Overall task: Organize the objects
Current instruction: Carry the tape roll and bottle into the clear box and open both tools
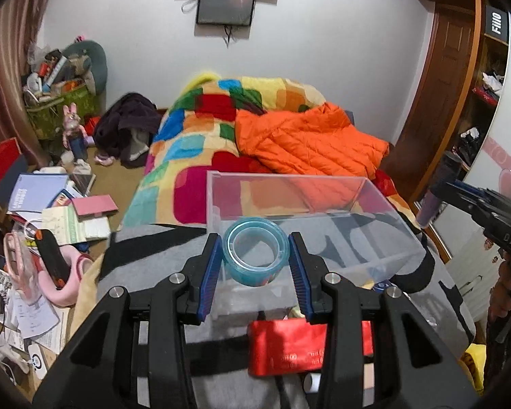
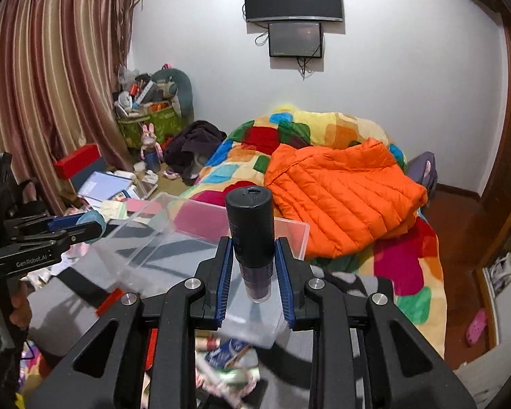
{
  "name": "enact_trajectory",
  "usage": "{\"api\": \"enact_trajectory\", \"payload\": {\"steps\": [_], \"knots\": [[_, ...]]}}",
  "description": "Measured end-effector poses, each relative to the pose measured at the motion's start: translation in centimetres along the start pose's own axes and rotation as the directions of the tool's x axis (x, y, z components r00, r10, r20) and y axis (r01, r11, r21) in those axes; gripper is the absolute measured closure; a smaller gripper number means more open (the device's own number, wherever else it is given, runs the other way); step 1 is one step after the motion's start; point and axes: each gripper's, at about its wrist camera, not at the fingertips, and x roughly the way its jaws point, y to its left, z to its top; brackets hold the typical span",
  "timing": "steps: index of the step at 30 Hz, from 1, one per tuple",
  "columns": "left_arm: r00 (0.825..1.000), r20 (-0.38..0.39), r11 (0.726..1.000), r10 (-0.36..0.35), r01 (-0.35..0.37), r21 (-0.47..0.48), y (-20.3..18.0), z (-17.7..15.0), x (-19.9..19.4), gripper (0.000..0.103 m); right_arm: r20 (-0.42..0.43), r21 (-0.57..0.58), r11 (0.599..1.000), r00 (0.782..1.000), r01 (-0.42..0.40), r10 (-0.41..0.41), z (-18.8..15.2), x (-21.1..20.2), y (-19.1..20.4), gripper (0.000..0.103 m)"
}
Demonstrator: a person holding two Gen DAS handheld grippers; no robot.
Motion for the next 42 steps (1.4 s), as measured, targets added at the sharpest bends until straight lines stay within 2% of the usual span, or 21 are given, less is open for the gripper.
{"api": "enact_trajectory", "payload": {"steps": [10,18,24,27,31,37,42], "knots": [[0.989,-0.143,0.999,0.034,-0.029,0.038,-0.3,0.1,6.1,0.064,-0.162,-0.102,0.994,0.985,0.04,-0.056,-1.0,7.1,2.1,0.08],[0.985,-0.172,0.996,0.026,-0.011,0.088,-1.8,-0.7,6.4,0.064,-0.232,-0.146,0.989,0.972,-0.011,-0.024,-2.3,9.0,4.0,0.08],[0.988,-0.156,0.997,0.001,0.012,0.08,-2.0,-0.8,4.6,0.063,-0.228,-0.145,0.988,0.973,-0.062,0.027,-2.4,8.1,5.2,0.08],[0.993,-0.12,0.995,0.008,0.004,0.101,-2.5,-1.1,2.8,0.056,-0.215,-0.135,0.988,0.975,-0.078,0.048,-2.5,7.0,5.2,0.079],[0.997,-0.069,0.993,0.017,-0.009,0.118,-3.0,-1.8,0.8,0.041,-0.189,-0.107,0.99,0.98,-0.088,0.067,-2.7,4.9,4.7,0.071],[0.999,-0.049,0.992,0.004,0.002,0.125,-3.7,-3.8,-1.8,0.033,-0.136,-0.098,0.993,0.989,-0.063,0.049,-3.9,1.1,3.9,0.06],[0.997,-0.073,0.991,-0.005,0.014,0.132,-4.4,-6.2,-2.3,0.033,-0.146,-0.071,0.995,0.987,-0.071,0.06,-6.1,-0.9,3.4,0.053]]}}
